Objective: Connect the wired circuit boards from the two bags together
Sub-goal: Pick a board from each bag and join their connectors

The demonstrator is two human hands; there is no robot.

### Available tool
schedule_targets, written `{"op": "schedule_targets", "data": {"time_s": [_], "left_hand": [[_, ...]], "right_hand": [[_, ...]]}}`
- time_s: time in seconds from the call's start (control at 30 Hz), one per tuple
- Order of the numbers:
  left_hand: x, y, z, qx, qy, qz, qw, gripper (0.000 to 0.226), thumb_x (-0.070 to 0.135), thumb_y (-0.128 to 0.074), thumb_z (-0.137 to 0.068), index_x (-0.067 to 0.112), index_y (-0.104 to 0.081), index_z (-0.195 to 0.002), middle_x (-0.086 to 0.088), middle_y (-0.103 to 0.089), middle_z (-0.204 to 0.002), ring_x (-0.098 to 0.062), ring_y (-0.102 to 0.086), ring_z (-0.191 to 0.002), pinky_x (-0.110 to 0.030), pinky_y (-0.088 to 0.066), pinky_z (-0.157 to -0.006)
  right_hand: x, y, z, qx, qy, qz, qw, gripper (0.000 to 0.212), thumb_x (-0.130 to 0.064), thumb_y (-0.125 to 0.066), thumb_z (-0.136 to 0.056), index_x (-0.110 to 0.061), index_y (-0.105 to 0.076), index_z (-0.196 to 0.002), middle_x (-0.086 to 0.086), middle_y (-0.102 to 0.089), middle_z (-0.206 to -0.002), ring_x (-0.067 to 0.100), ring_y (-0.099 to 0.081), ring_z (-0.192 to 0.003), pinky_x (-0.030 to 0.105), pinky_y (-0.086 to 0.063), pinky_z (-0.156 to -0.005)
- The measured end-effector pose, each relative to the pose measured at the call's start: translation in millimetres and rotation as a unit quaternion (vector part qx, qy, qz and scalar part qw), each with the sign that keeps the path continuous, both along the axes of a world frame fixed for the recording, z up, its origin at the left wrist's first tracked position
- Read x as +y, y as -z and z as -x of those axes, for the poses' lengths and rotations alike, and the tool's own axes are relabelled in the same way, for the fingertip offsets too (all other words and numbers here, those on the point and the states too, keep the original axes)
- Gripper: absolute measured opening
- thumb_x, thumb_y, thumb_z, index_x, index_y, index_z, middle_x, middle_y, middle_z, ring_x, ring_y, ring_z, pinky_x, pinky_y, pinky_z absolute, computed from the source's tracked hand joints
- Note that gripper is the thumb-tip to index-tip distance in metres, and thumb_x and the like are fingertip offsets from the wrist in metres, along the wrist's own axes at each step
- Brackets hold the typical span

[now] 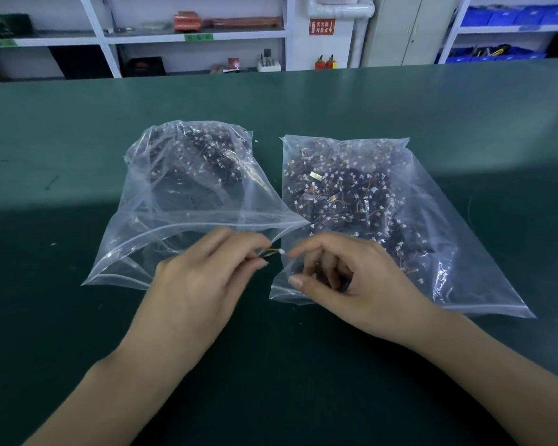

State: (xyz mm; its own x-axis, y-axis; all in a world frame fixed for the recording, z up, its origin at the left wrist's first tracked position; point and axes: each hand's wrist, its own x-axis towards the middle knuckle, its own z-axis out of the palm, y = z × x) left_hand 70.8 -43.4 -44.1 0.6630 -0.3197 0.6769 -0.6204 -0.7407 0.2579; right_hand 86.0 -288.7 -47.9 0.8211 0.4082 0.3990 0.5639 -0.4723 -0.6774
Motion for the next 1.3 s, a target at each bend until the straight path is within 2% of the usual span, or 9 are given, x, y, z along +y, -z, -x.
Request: {"op": "schedule_targets", "data": {"time_s": [0.07,0.17,0.33,0.47,0.53,0.6,0.77,1.1,1.3], "left_hand": [[-8,3,4,0.006,0.047,0.037,0.998,0.008,0.02,-0.072,-0.103,0.024,-0.071,-0.11,0.015,-0.066,-0.102,-0.007,-0.067,-0.083,-0.03,-0.057,-0.067],[-17,7,8,0.018,0.067,0.069,0.995,0.006,0.019,-0.073,-0.101,0.023,-0.072,-0.106,0.015,-0.065,-0.101,-0.007,-0.066,-0.086,-0.025,-0.053,-0.071],[-19,9,5,0.027,0.078,0.094,0.992,0.003,0.016,-0.076,-0.098,0.015,-0.077,-0.1,0.012,-0.066,-0.099,-0.01,-0.067,-0.088,-0.027,-0.054,-0.073],[-21,10,5,0.033,0.096,0.109,0.989,0.007,0.015,-0.078,-0.096,0.017,-0.078,-0.103,0.01,-0.066,-0.102,-0.01,-0.069,-0.089,-0.028,-0.056,-0.074],[-22,9,6,0.049,0.088,0.128,0.987,0.01,0.023,-0.078,-0.097,0.02,-0.078,-0.106,0.013,-0.064,-0.105,-0.009,-0.069,-0.091,-0.024,-0.056,-0.076],[-21,8,7,0.062,0.063,0.138,0.986,0.014,0.032,-0.076,-0.097,0.022,-0.076,-0.107,0.015,-0.064,-0.102,-0.01,-0.069,-0.087,-0.021,-0.055,-0.073],[-16,8,6,0.076,0.033,0.1,0.992,0.011,0.027,-0.067,-0.102,0.022,-0.072,-0.094,0.018,-0.06,-0.084,-0.011,-0.06,-0.077,-0.019,-0.045,-0.066],[-18,6,8,0.098,0.017,0.108,0.989,0.014,0.036,-0.061,-0.105,0.027,-0.065,-0.095,0.018,-0.058,-0.084,-0.009,-0.059,-0.075,-0.018,-0.043,-0.063],[-19,6,9,0.103,0.004,0.076,0.992,0.012,0.035,-0.061,-0.103,0.028,-0.066,-0.095,0.02,-0.059,-0.084,-0.009,-0.06,-0.078,-0.015,-0.041,-0.067]], "right_hand": [[1,-1,1,0.004,0.0,-0.02,1.0,0.027,-0.033,-0.079,-0.095,-0.023,-0.075,-0.119,-0.018,-0.068,-0.087,0.016,-0.057,-0.061,0.011,-0.042,-0.063],[1,-3,1,0.019,-0.004,-0.046,0.999,0.02,-0.035,-0.077,-0.096,-0.02,-0.078,-0.108,-0.023,-0.062,-0.077,0.01,-0.054,-0.058,0.01,-0.039,-0.061],[0,-5,4,0.082,-0.021,-0.071,0.994,0.026,-0.043,-0.063,-0.106,-0.029,-0.074,-0.088,-0.009,-0.068,-0.073,0.003,-0.054,-0.061,0.018,-0.04,-0.06],[2,-5,4,0.114,-0.026,-0.115,0.986,0.02,-0.039,-0.069,-0.099,-0.022,-0.076,-0.09,0.001,-0.071,-0.076,0.015,-0.058,-0.064,0.028,-0.046,-0.06],[2,-4,3,0.113,-0.02,-0.125,0.985,0.016,-0.036,-0.072,-0.097,-0.022,-0.077,-0.09,0.001,-0.071,-0.075,0.018,-0.059,-0.064,0.031,-0.046,-0.06],[1,-3,2,0.108,-0.012,-0.137,0.984,0.014,-0.035,-0.073,-0.097,-0.024,-0.077,-0.089,-0.001,-0.071,-0.075,0.014,-0.059,-0.063,0.024,-0.045,-0.061],[0,-2,1,0.098,-0.005,-0.135,0.986,0.014,-0.036,-0.073,-0.097,-0.025,-0.076,-0.089,-0.002,-0.072,-0.076,0.014,-0.062,-0.065,0.022,-0.047,-0.063],[0,-1,1,0.054,0.004,-0.092,0.994,0.011,-0.024,-0.074,-0.1,-0.019,-0.078,-0.091,-0.011,-0.07,-0.076,0.009,-0.059,-0.063,0.019,-0.044,-0.063],[0,1,-1,0.017,0.005,-0.071,0.997,0.011,-0.021,-0.074,-0.1,-0.016,-0.078,-0.09,-0.009,-0.07,-0.083,0.019,-0.064,-0.071,0.022,-0.047,-0.067]]}}
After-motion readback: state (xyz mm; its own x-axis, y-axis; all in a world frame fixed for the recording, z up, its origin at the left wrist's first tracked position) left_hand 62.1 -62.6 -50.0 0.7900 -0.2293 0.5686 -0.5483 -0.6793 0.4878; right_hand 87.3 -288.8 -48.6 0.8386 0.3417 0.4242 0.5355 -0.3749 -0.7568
